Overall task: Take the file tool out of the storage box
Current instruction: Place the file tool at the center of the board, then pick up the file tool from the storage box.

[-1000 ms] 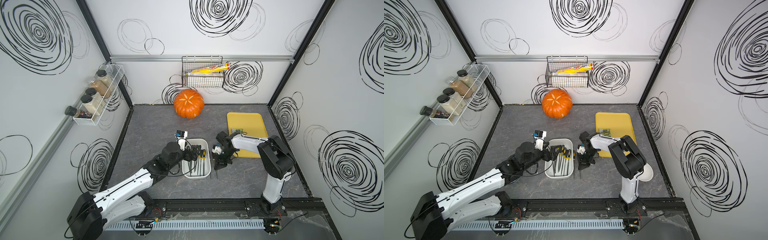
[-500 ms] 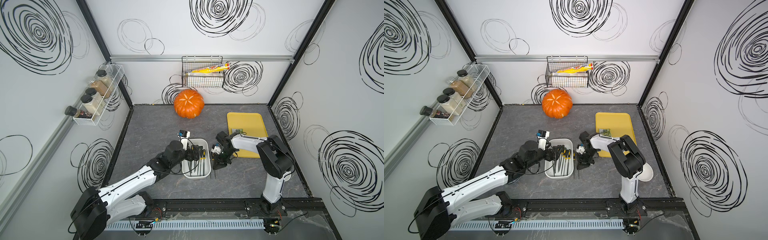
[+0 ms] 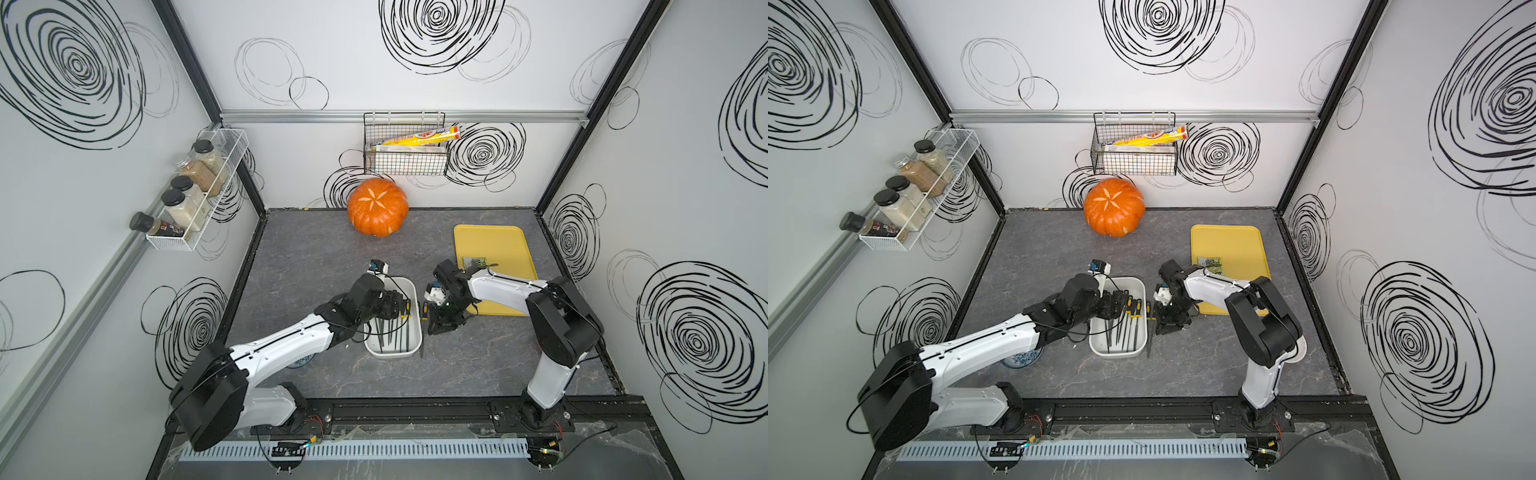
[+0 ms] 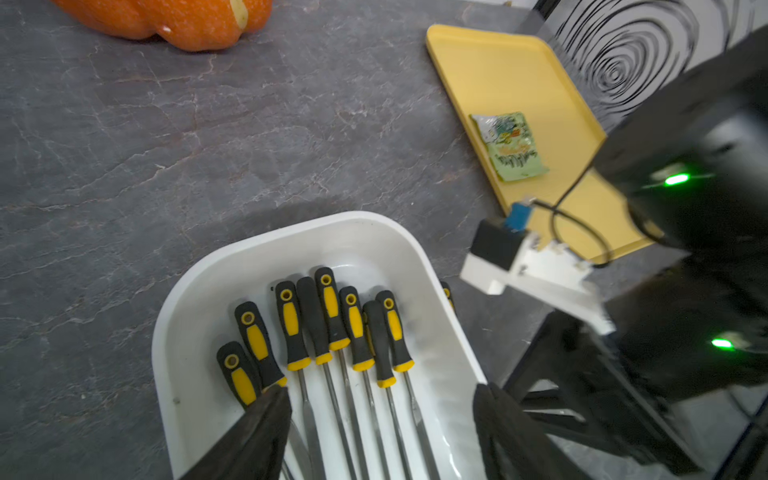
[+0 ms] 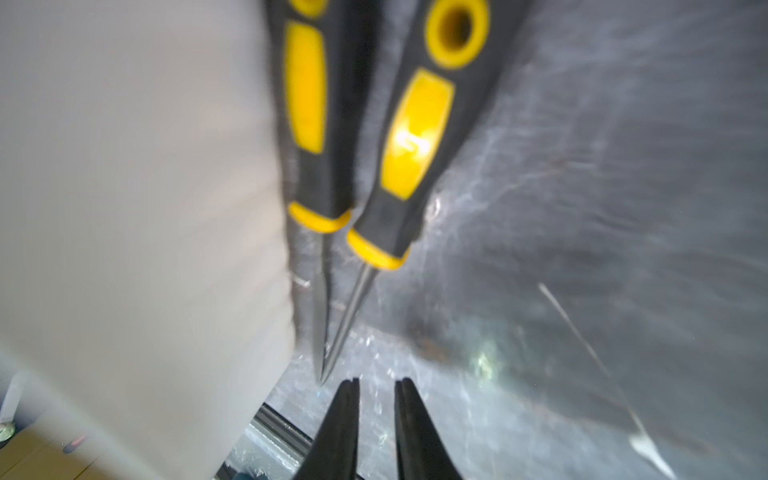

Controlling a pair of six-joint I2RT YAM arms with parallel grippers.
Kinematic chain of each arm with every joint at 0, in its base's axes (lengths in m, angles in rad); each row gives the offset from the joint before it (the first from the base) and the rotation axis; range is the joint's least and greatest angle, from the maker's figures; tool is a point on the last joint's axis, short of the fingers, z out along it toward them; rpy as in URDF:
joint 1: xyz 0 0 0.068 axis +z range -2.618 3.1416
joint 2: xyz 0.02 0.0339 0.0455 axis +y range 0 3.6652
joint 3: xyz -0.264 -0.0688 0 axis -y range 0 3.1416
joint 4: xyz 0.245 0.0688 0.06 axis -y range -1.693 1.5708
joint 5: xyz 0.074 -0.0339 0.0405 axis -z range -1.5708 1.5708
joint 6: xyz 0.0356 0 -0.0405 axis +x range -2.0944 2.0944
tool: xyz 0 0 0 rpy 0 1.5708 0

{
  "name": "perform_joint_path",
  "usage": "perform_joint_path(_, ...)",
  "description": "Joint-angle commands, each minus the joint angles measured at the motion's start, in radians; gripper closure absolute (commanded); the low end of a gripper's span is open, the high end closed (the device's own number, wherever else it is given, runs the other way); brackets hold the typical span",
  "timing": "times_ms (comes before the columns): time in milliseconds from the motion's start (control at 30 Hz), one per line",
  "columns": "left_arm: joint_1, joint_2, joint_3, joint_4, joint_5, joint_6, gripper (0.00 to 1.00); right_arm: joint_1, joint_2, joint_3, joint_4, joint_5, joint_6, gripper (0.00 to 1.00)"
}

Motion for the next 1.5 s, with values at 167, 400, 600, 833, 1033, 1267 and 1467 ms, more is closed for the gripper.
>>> perform_joint_path(167,-0.002,0.239,0.123,-0.092,-0.074,0.009,0.50,0.004,-0.276,-0.063,0.141,0.132,0.028,0.78)
perform_joint_path(400,0.011,0.405,0.216,-0.134,-0.113,0.034,0.63,-0.010,-0.363,-0.166,0.402,0.191,0.030,0.78)
perform_joint_path(600,0.014,0.468,0.261,-0.160,-0.165,0.039,0.71,-0.014,-0.384,-0.248,0.536,0.182,0.005,0.79)
perform_joint_path(833,0.011,0.528,0.296,-0.203,-0.219,0.031,0.82,-0.018,-0.385,-0.299,0.587,0.170,-0.015,0.78)
perform_joint_path(1033,0.006,0.544,0.308,-0.239,-0.246,0.010,0.77,-0.019,-0.402,-0.332,0.618,0.150,-0.011,0.79)
perform_joint_path(1267,0.008,0.545,0.303,-0.233,-0.185,0.002,0.71,-0.019,-0.429,-0.357,0.644,0.161,-0.002,0.79)
perform_joint_path(1467,0.020,0.543,0.298,-0.227,-0.139,0.003,0.77,-0.019,-0.415,-0.358,0.656,0.146,0.000,0.79)
